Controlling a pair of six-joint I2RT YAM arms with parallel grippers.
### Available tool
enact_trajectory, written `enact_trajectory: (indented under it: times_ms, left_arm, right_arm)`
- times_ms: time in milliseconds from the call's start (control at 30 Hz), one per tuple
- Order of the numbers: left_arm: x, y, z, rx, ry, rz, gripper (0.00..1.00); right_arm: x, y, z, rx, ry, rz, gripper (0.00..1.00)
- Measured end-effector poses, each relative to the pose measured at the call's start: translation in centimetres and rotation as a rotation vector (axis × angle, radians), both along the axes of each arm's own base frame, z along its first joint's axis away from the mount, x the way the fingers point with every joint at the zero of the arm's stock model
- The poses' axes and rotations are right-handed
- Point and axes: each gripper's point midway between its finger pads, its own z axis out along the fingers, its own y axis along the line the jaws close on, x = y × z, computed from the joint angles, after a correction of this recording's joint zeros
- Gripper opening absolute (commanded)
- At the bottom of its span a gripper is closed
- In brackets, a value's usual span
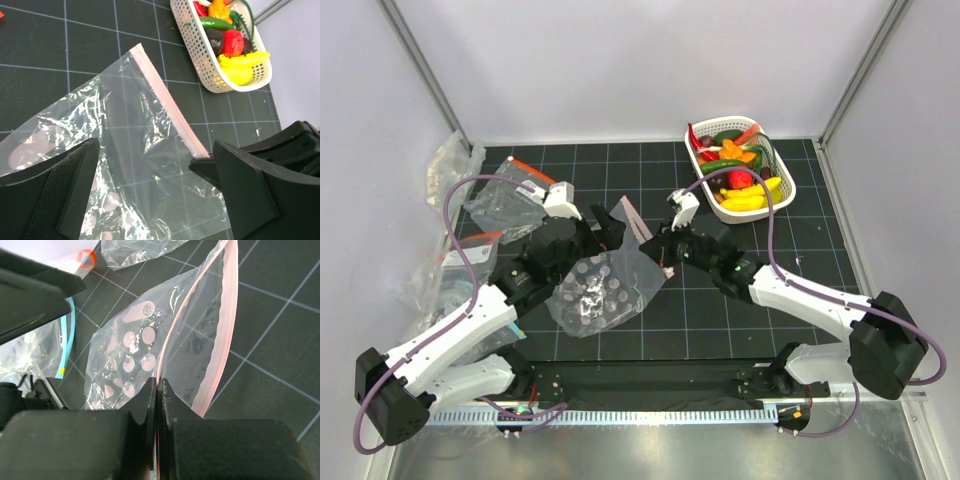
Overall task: Place the food in the zip-top bag and seal the zipper
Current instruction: Pick up the zipper food storage bag at the center of the board, then open the zipper of the food storage bag.
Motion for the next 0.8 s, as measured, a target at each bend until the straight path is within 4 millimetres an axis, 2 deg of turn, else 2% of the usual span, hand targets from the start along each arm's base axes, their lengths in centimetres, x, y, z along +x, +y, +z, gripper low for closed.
enact_trajectory:
  times_ms: [167, 333, 533, 567, 600, 633, 667, 733, 767, 800]
  left_arm:
    - [-0.2, -0.7, -0.2, -0.041, 0.029, -0.013, 1.0]
    - [0.0, -1.6, -2.1, -0.028, 0.089, -0.026, 0.97]
    - [0.0, -1.6, -2.7, -0.023, 0.108, -0.025, 0.77]
    - [0.0, -1.7, -2.7, -0.024, 0.11, -0.025, 0.62]
    - [0.0, -1.7, -2.7, -0.029, 0.111, -0.023, 0.53]
    - [0.0, -1.8, -2.8, -0.026, 0.112, -0.027, 0.33]
    - [0.0, -1.8, -2.9, -0.025, 0.113, -0.028, 0.23]
    - [0.0, -2.1, -3.1, -0.018, 0.118, -0.044, 0.05]
    - [0.0, -2.3, -3.3, -0.016, 0.122, -0.053, 0.0]
    - [0.0, -2.4, -3.4, -0.013, 0.125, -0.058, 0.0]
  right_arm:
    - [-1.4, 1.0, 0.7, -0.038, -0.08, 0.047, 0.02]
    - [-3.2, 2.2, 1.3, -0.073, -0.156, 0.097, 0.01]
    - [-4.7, 3.2, 1.9, -0.114, -0.244, 0.133, 0.01]
    - [-4.8, 3.2, 1.9, -0.12, -0.252, 0.135, 0.01]
    - [-4.9, 3.3, 1.9, -0.126, -0.26, 0.136, 0.02]
    - [-5.0, 3.3, 1.9, -0.132, -0.267, 0.137, 0.02]
    - [-5.0, 3.3, 1.9, -0.138, -0.273, 0.137, 0.02]
    - [-5.0, 3.3, 1.9, -0.145, -0.281, 0.136, 0.09]
    - [-5.0, 3.3, 1.9, -0.148, -0.284, 0.134, 0.12]
    - [-5.0, 3.3, 2.0, -0.15, -0.287, 0.132, 0.24]
